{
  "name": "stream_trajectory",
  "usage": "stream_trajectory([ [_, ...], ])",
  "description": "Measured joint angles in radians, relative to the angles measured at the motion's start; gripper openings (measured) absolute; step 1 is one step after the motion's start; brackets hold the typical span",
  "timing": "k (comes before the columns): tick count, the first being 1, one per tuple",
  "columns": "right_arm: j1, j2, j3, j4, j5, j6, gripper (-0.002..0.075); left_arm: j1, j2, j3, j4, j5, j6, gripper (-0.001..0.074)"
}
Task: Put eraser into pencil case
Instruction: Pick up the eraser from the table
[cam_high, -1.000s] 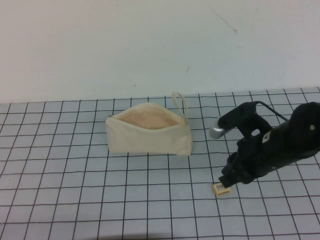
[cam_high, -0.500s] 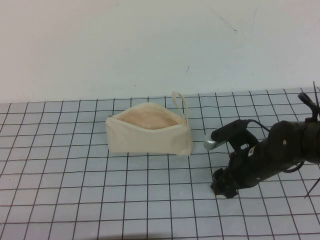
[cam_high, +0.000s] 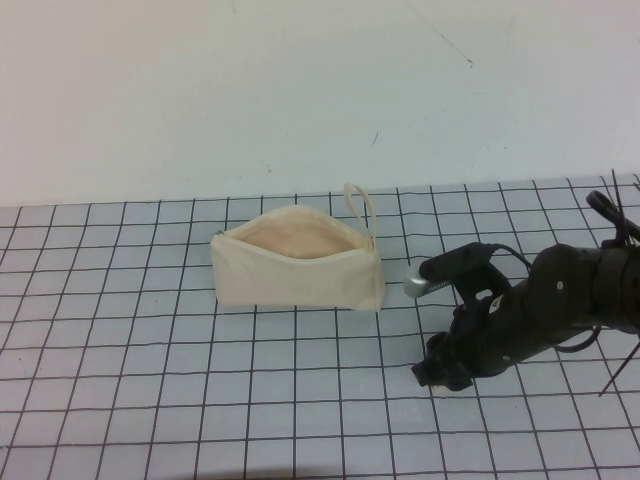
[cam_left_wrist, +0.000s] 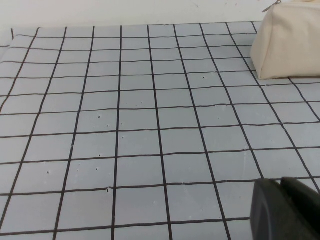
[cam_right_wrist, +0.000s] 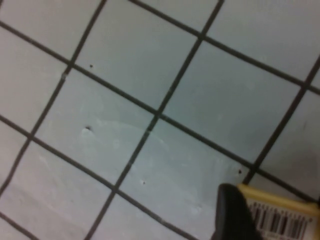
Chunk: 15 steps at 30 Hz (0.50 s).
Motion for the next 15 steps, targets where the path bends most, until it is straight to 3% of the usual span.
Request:
stream_trajectory([
  [7, 0.000, 0.002, -0.015, 0.006, 0.023, 0.000, 0.0311, 0.000, 0.000, 0.000, 0.000, 0.000, 0.000, -0.0001],
  [15, 0.003, 0.018, -0.291, 0.038, 0.332, 0.000, 0.0310, 0.000, 0.000, 0.000, 0.000, 0.000, 0.000, -0.0001],
])
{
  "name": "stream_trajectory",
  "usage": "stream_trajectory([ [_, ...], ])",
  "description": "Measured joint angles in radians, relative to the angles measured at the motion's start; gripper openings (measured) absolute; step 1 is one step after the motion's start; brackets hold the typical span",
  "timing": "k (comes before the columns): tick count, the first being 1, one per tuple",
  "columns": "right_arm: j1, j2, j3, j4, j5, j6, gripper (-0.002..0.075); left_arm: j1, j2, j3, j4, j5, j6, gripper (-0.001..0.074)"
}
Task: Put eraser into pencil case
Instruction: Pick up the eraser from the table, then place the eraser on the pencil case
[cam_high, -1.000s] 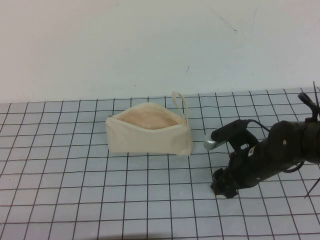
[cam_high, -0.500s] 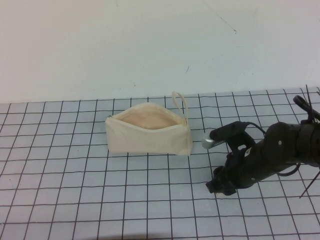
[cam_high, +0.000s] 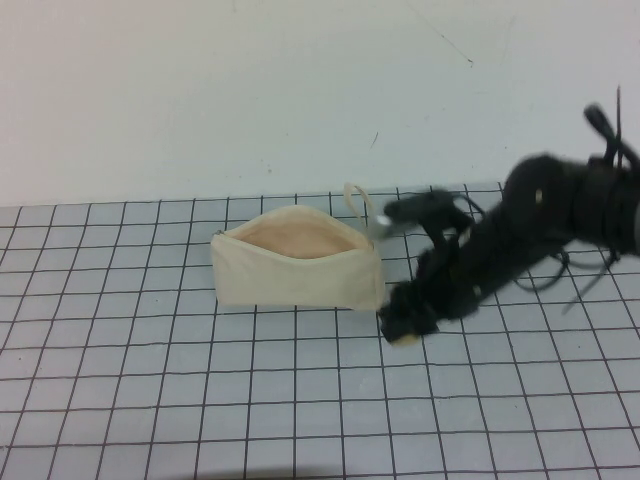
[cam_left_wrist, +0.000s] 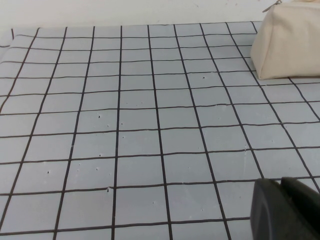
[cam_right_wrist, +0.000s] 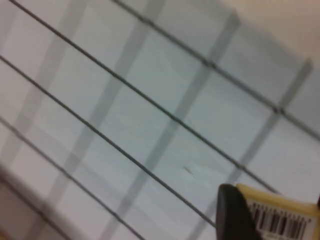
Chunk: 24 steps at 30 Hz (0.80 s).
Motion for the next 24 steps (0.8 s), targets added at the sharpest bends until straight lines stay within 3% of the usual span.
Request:
stream_trajectory([
  [5, 0.001, 0.000, -0.216, 0.106, 0.093, -0.004, 0.0310, 0.000, 0.000, 0.000, 0.000, 0.000, 0.000, -0.0001],
  [12, 0.002, 0.027, -0.305, 0.372, -0.196, -0.180, 0.0310, 0.000, 0.000, 0.000, 0.000, 0.000, 0.000, -0.0001],
  [20, 0.002, 0.154, -0.305, 0.738, -0.269, -0.418, 0.0310, 0.000, 0.000, 0.000, 0.000, 0.000, 0.000, -0.0002],
  [22, 0.002, 0.176, -0.305, 0.780, -0.258, -0.473, 0.0330, 0.000, 0.000, 0.000, 0.000, 0.000, 0.000, -0.0002],
  [24, 0.002, 0.185, -0.305, 0.808, -0.247, -0.543, 0.0405, 0.000, 0.000, 0.000, 0.000, 0.000, 0.000, -0.0002],
])
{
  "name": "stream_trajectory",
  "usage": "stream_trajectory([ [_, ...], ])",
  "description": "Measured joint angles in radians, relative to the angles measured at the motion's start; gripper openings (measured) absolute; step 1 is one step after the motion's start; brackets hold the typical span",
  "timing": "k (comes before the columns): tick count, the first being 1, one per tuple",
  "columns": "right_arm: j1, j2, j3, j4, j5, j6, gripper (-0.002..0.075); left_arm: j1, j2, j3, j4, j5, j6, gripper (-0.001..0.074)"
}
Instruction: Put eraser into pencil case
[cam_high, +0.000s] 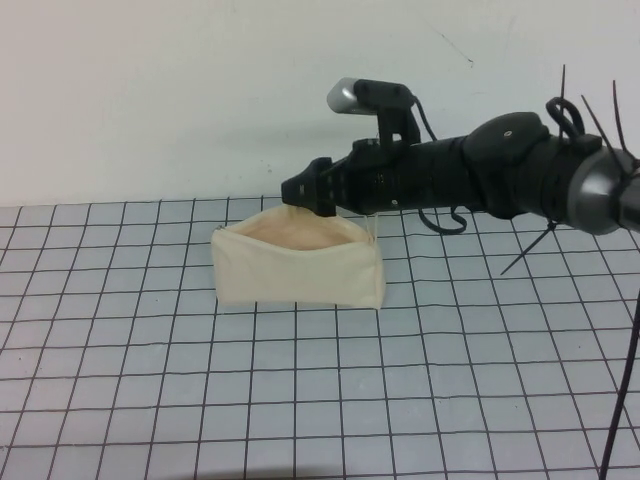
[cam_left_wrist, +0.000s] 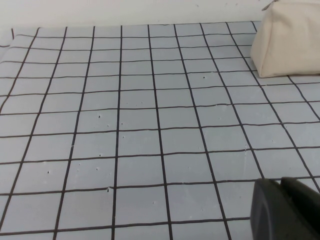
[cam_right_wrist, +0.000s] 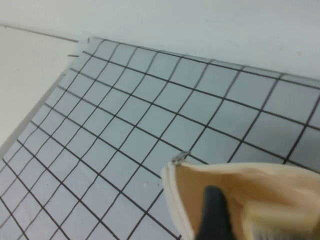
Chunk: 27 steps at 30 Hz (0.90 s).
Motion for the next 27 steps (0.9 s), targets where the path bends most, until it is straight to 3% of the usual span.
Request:
stream_trajectory([
  [3, 0.000, -0.001, 0.000, 0.040, 0.014, -0.089, 0.0503, 0.000, 0.000, 0.000, 0.000, 0.000, 0.000, -0.0002],
  [7, 0.000, -0.030, 0.000, 0.060, 0.024, -0.137, 0.0469, 0.000, 0.000, 0.000, -0.002, 0.000, 0.000, -0.0002],
  [9, 0.000, -0.060, 0.000, 0.062, 0.033, -0.166, 0.0373, 0.000, 0.000, 0.000, -0.002, 0.000, 0.000, -0.0002],
  [13, 0.000, -0.173, 0.000, 0.049, 0.058, -0.285, 0.0104, 0.000, 0.000, 0.000, -0.002, 0.000, 0.000, -0.0002],
  [15, 0.000, -0.240, 0.000, 0.007, 0.066, -0.335, 0.0050, 0.000, 0.000, 0.000, -0.002, 0.000, 0.000, -0.0002],
  [21, 0.000, -0.468, -0.002, -0.306, 0.099, -0.264, 0.0009, 0.000, 0.000, 0.000, -0.002, 0.000, 0.000, -0.0002],
  [27, 0.000, -0.576, -0.002, -0.962, 0.320, 0.140, 0.0007, 0.000, 0.000, 0.000, -0.002, 0.000, 0.000, -0.0002],
])
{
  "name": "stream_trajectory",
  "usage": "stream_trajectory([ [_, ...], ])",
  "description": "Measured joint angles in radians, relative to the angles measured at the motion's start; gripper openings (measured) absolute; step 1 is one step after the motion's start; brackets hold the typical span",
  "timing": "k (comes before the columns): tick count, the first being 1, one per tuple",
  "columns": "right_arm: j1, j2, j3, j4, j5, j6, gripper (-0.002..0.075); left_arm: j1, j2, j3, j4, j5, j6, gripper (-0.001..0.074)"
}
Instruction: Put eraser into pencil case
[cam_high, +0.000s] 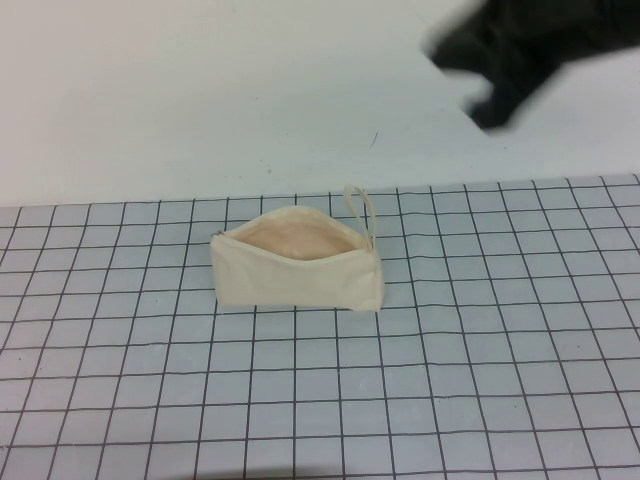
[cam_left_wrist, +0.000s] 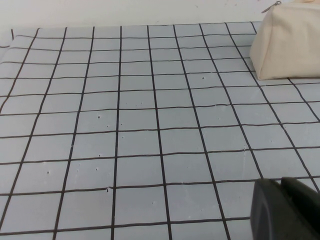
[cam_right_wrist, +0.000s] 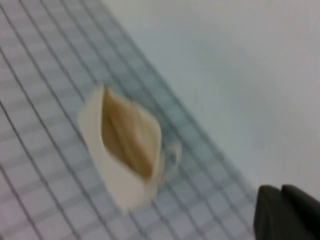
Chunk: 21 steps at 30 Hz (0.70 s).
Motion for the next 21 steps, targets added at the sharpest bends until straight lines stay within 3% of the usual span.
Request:
stream_trajectory([
  [3, -0.002, -0.016, 0.024, -0.267, 0.193, 0.227, 0.0006, 0.000, 0.000, 0.000, 0.000, 0.000, 0.000, -0.0002],
  [6, -0.018, -0.059, 0.138, -0.363, 0.208, 0.329, 0.0006, 0.000, 0.000, 0.000, 0.000, 0.000, 0.000, -0.0002],
  [15, -0.019, -0.396, 0.743, -0.277, -0.134, 0.405, 0.0006, 0.000, 0.000, 0.000, 0.000, 0.000, 0.000, -0.0002],
  [21, -0.019, -0.679, 1.073, -0.191, -0.242, 0.423, 0.0006, 0.000, 0.000, 0.000, 0.000, 0.000, 0.000, -0.0002],
])
